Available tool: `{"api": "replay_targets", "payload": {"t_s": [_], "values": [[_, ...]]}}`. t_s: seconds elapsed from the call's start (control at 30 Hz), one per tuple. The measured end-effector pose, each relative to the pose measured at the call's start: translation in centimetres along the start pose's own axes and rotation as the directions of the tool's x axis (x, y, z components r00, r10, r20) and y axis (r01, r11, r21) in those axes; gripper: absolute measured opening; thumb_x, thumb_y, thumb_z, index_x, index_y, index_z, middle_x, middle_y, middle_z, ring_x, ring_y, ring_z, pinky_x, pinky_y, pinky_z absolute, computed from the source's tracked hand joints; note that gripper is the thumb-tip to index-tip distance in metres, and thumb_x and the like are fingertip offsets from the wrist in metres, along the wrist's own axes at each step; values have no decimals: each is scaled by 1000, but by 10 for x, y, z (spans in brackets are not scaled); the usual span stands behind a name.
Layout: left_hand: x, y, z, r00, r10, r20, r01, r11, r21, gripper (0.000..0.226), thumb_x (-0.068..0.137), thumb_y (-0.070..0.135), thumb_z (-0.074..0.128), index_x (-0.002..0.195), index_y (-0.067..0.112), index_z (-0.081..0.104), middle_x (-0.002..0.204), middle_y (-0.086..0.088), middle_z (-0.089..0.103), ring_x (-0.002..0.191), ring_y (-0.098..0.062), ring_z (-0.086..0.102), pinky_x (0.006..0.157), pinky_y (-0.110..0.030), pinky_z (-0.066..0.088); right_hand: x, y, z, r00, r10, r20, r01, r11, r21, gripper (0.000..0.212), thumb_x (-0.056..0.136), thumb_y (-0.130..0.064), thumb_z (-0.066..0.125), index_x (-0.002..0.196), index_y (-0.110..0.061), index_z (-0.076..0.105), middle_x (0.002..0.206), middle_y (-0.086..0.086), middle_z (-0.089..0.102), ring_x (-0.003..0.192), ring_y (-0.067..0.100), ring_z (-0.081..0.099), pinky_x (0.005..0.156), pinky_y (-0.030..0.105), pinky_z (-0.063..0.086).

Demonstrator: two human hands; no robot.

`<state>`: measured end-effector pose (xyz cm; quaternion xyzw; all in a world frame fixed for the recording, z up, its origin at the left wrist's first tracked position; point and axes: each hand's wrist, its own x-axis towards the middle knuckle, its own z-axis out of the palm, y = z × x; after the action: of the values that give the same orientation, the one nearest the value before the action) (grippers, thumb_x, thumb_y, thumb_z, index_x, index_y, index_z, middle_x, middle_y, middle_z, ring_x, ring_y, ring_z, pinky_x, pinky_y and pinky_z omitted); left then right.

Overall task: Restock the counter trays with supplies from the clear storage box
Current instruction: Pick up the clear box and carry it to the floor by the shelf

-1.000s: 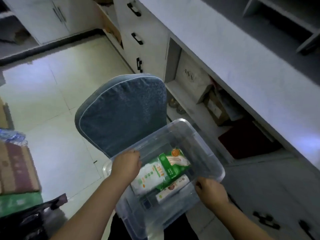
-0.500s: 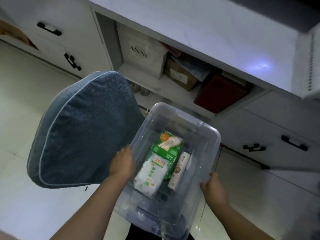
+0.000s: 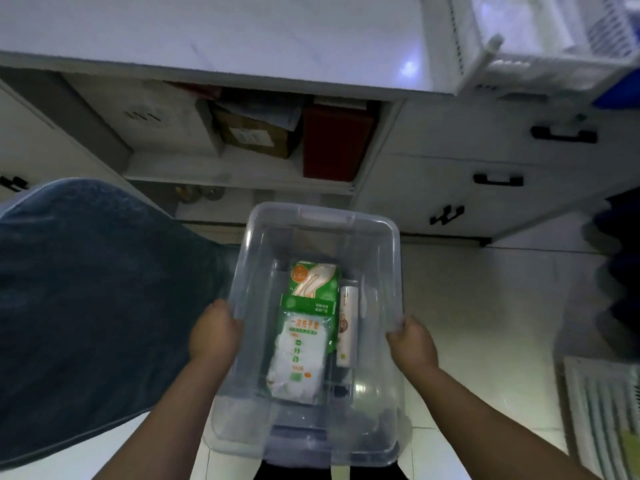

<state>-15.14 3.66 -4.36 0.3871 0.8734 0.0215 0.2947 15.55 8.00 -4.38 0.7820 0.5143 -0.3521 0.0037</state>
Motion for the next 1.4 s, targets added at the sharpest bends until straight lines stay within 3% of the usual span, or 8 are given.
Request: {"api": "replay_targets", "payload": {"t_s": [0.17,0.43,0.6,0.7,0.9,1.0,1.17,1.4], "values": [[-39,67,30,993,96,72,-97,995,11,9,82,13,56,82,4,58,88,-20,66,71,-32,56,61,-29,38,-4,76,-50,991,122,-56,-114,985,133,14,85,-15,54,98,-11,57,93,6,59,75,23,54,55,24,32],[-127,204,90,961,239,138,-249,967,62,22,80,19,64,94,3,61,102,-22,66,96,-38,61,76,-35,47,1,222,-156,980,152,-132,-111,955,276,23,85,-13,55,107,-9,59,102,7,61,83,21,53,70,27,38],[-188,302,129,928,344,145,-360,927,104,19,79,22,65,85,7,57,101,-21,66,96,-36,61,71,-32,44,10,315,-231,968,182,-174,-106,923,370,29,84,-12,57,113,-8,59,105,8,62,84,18,53,71,25,38],[-219,365,148,866,457,203,-488,861,143,24,78,26,65,73,14,45,92,-15,66,89,-34,61,63,-29,37,10,366,-276,941,250,-230,-121,880,460,28,81,-9,60,109,-7,61,98,7,62,82,17,54,63,22,37],[-258,477,175,741,617,264,-662,737,135,22,75,32,68,72,22,48,66,5,52,56,-11,48,45,-25,30,15,442,-346,868,361,-341,-138,835,533,21,78,-9,65,99,-8,63,81,3,58,68,14,52,55,16,34],[-266,528,188,683,675,280,-724,677,133,23,75,33,68,75,20,49,66,5,50,61,-14,49,51,-27,32,24,463,-371,838,416,-352,-158,804,573,12,78,-8,64,89,-7,62,73,5,59,61,13,52,55,20,36],[-261,616,206,594,744,307,-799,589,120,26,76,32,68,72,18,46,71,-2,52,68,-24,54,55,-29,33,56,486,-413,774,498,-392,-168,757,631,13,77,-4,65,84,4,59,77,20,65,66,30,56,58,28,40],[-234,752,223,492,785,377,-861,502,78,24,79,32,66,81,12,53,91,-16,66,86,-32,62,62,-32,41,122,494,-491,702,584,-408,-205,714,670,12,78,-3,66,79,7,59,73,16,59,65,23,51,57,27,36]]}}
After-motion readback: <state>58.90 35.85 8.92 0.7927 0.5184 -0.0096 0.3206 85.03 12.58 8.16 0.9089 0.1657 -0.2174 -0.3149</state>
